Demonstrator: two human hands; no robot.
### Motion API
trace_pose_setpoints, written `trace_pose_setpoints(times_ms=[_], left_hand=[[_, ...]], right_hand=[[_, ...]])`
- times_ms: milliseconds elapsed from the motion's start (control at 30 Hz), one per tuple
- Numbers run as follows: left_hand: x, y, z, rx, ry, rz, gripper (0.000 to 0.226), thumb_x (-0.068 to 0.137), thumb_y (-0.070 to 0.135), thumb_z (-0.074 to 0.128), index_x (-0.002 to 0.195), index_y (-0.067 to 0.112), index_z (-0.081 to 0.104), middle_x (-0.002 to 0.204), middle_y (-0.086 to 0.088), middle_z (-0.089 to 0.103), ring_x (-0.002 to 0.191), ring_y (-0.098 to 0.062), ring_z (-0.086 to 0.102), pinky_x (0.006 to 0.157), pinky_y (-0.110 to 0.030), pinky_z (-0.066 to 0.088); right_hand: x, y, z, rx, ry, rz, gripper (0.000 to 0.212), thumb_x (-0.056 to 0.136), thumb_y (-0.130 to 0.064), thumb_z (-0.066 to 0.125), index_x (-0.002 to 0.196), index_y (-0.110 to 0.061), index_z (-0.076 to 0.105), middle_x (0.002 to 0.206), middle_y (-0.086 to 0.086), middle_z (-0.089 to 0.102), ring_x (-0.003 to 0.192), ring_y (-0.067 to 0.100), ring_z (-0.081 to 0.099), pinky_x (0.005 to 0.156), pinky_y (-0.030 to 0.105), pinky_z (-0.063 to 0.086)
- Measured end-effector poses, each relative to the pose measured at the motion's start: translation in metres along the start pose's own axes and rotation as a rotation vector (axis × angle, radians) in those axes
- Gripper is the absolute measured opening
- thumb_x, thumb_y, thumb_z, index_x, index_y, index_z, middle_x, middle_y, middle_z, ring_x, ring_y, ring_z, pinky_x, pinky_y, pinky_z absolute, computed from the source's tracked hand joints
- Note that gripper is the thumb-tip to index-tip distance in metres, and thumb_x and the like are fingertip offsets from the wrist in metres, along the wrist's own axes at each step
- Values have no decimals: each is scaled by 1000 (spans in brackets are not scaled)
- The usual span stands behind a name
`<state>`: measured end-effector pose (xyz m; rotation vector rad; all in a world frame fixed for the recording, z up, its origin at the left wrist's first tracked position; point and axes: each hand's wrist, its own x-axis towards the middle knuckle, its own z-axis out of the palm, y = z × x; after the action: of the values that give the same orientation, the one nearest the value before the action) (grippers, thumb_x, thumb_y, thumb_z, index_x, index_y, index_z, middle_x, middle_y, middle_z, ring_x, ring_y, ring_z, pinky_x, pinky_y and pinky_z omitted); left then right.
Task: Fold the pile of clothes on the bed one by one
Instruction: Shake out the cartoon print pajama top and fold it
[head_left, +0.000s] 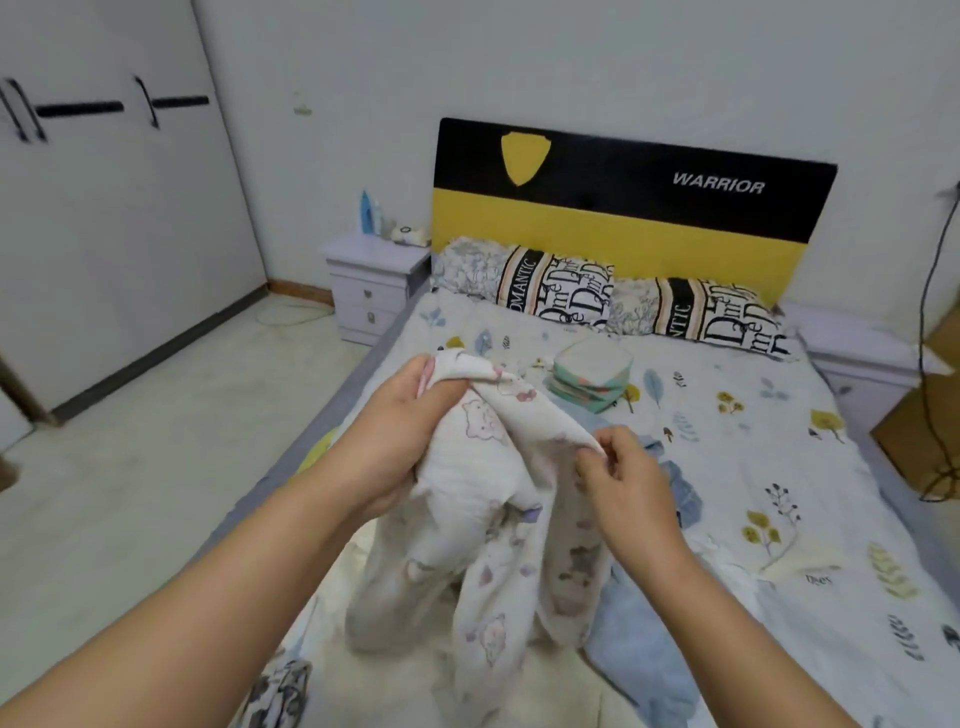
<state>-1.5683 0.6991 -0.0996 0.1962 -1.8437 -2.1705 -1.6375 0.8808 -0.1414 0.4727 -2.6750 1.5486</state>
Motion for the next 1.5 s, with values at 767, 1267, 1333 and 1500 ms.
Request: trace_pose_setpoints(times_ms=[767, 1267, 1333, 1500], left_hand=[[-96, 72, 30, 439, 57, -45, 97, 70, 55, 68, 146, 36, 12, 153, 4, 15, 140, -17, 22, 111, -41, 28], [-105, 139, 86, 489, -183, 360, 17, 84, 6, 59, 97, 14, 65, 96, -6, 66, 83, -12, 58, 73, -25, 45], [-110, 138, 93, 615, -208, 315, 12, 77, 16, 70, 85, 16, 61, 85, -2, 62, 77, -13, 55, 66, -27, 42], [-120, 127, 95, 550, -432, 80, 20, 71, 10, 67, 83, 20, 55, 82, -3, 60, 67, -13, 58, 54, -25, 47]], right_hand=[[-76, -172, -173, 976, -129, 109, 21, 90, -20, 53, 88, -13, 73, 86, 9, 74, 78, 21, 72, 58, 35, 58], [-133, -99, -143, 343, -19, 453, 53, 88, -23, 60, 136, -10, 42, 122, 9, 52, 104, 24, 51, 86, 38, 41], [-138, -116, -137, 330, 93, 218, 55, 89, -36, 57, 138, -27, 35, 136, 2, 42, 117, 18, 44, 89, 36, 37], [-139, -142, -124, 273, -82, 9, 44, 77, -46, 67, 116, -28, 55, 107, -1, 60, 86, 9, 61, 60, 21, 53]])
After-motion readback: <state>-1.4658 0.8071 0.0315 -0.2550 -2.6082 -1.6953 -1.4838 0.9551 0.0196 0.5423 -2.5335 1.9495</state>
